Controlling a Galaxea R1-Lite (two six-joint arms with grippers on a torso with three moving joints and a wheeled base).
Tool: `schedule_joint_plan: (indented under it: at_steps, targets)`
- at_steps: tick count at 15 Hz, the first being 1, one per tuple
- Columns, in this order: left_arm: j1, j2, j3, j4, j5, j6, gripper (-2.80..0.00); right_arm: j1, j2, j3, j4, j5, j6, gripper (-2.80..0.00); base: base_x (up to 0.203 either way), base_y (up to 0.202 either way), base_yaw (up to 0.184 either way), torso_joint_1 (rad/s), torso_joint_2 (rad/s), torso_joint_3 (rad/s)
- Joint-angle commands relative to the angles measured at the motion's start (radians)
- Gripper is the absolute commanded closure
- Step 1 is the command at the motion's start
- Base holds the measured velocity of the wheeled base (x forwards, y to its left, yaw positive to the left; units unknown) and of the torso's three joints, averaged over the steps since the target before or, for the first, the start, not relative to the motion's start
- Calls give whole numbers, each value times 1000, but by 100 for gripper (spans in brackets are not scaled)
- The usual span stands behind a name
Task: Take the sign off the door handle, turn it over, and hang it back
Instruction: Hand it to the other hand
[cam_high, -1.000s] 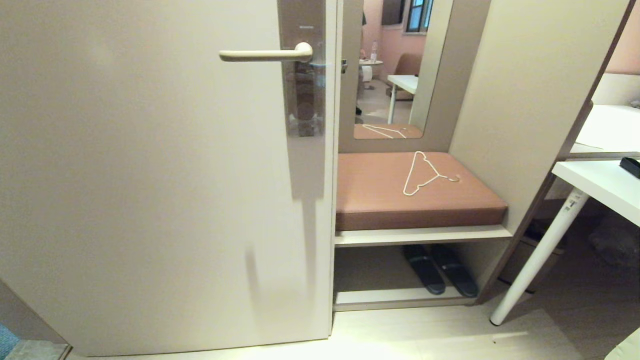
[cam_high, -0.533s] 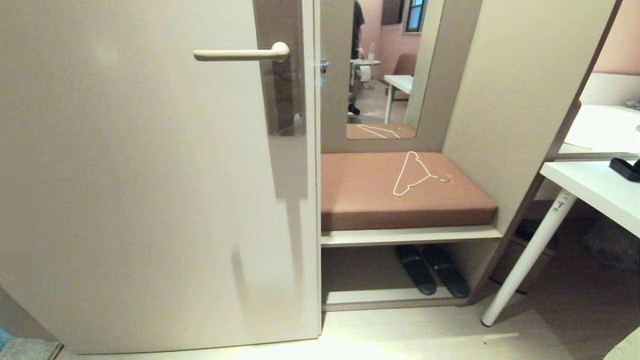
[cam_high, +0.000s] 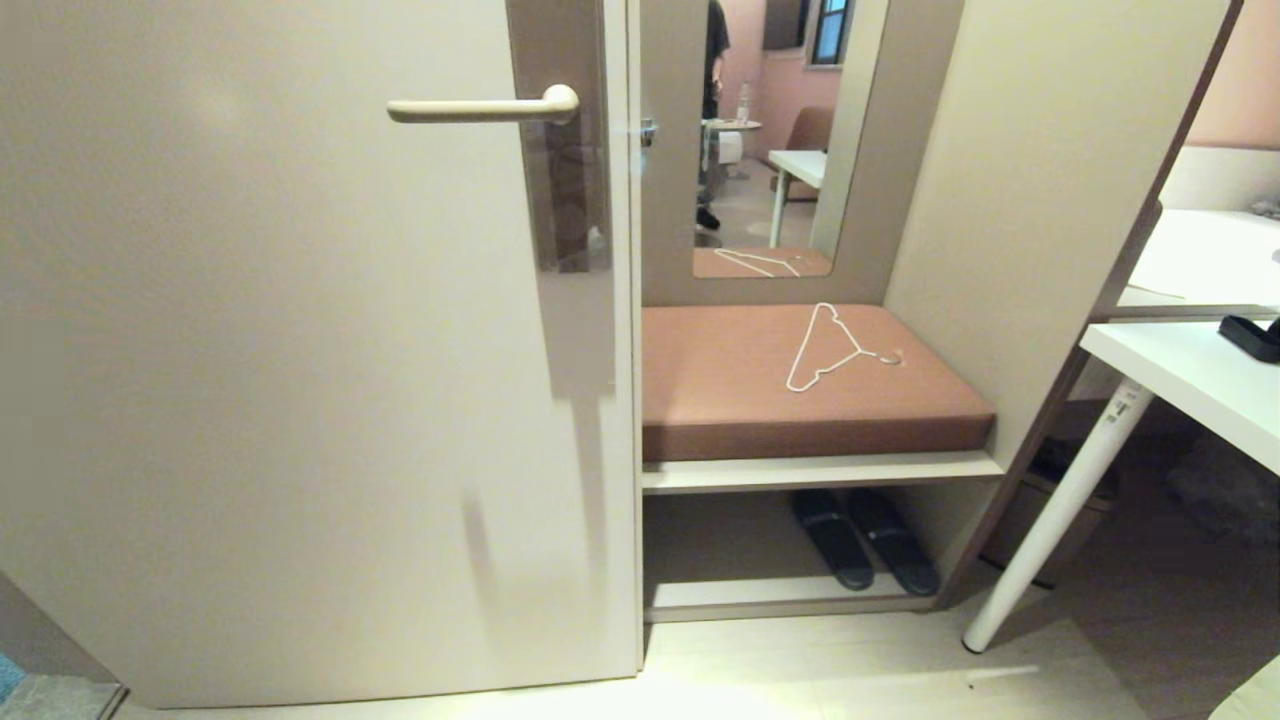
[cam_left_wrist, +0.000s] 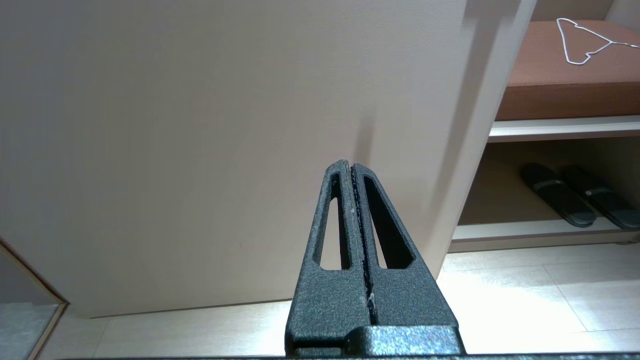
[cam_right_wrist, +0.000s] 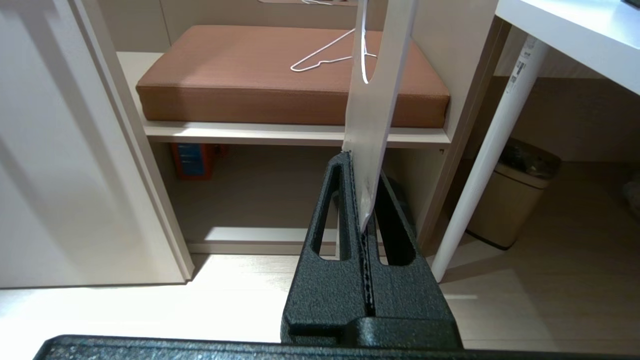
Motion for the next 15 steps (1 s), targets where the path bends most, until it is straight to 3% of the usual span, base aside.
schedule_joint_plan:
  at_steps: [1, 15]
  targets:
    - [0, 1, 0, 0, 0, -1, 0, 0, 1, 0, 0, 1, 0, 0, 0, 0, 0, 0, 0, 0]
    - [0, 1, 0, 0, 0, -2, 0, 0, 6, -10, 0, 8, -42, 0, 0, 0, 0, 0, 0, 0]
